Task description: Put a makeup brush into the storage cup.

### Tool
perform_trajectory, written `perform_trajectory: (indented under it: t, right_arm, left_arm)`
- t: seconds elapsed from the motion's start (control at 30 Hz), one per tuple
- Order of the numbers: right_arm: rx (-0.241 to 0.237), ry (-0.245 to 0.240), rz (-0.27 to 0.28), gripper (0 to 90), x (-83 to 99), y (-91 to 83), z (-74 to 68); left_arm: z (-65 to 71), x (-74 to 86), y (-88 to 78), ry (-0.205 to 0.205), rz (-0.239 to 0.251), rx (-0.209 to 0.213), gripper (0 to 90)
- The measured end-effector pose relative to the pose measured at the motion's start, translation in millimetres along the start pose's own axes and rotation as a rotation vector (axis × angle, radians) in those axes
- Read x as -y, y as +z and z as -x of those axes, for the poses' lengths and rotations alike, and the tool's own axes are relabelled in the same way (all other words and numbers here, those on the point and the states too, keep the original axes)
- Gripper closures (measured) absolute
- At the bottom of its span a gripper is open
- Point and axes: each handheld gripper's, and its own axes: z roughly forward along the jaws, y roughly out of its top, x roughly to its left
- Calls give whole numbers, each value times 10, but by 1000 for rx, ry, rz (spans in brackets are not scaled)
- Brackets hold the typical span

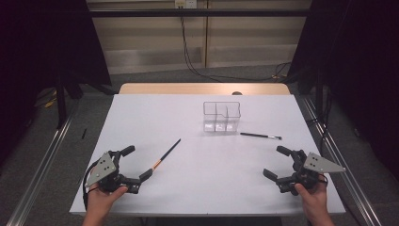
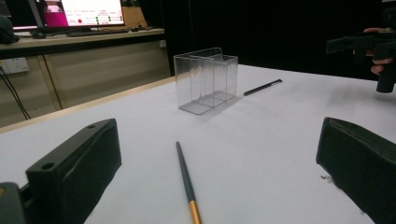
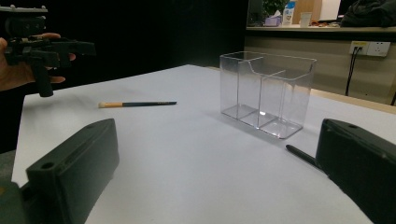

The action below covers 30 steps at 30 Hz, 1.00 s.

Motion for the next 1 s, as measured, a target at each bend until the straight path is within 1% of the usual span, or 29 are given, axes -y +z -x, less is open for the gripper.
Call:
perform_trajectory:
  t: [0.17,0.2,0.3,0.4,0.43,0.63,0.7,0.73,0.83,0.9,1.0]
  right_arm:
    - [-2,0,1,0,-7,0,-3]
    - [0,0,1,0,-8,3,-5]
    - [-3,1,1,0,-8,14,-9]
    - [-4,-1,-2,0,-10,21,-8]
    - [-5,-1,-2,0,-10,24,-6]
    - [-9,-4,-5,0,-8,28,-6]
    - [-8,-3,-4,0,-10,23,-8]
    - [-7,-4,-4,0,-10,21,-8]
    - [-8,-5,-4,0,-9,19,-4]
    - [-7,-6,-3,0,-12,18,-4]
    - [-6,-6,-3,0,-13,18,-1]
  left_arm:
    - [6,4,6,-12,3,-4,0]
    - [0,2,4,-9,-2,-2,0]
    - [-1,-1,6,-21,4,-6,0]
    - [9,3,22,-27,-3,-9,0]
    - [6,4,23,-19,-10,-7,0]
    - [21,-6,61,-37,-5,-11,0]
    - [20,-6,68,-33,-7,-11,0]
    - [15,-7,71,-26,-16,-10,0]
    - [4,-9,92,-30,-21,-13,0]
    - [-8,-25,122,-48,-8,-22,0]
    - [-19,-44,141,-47,-4,-28,0]
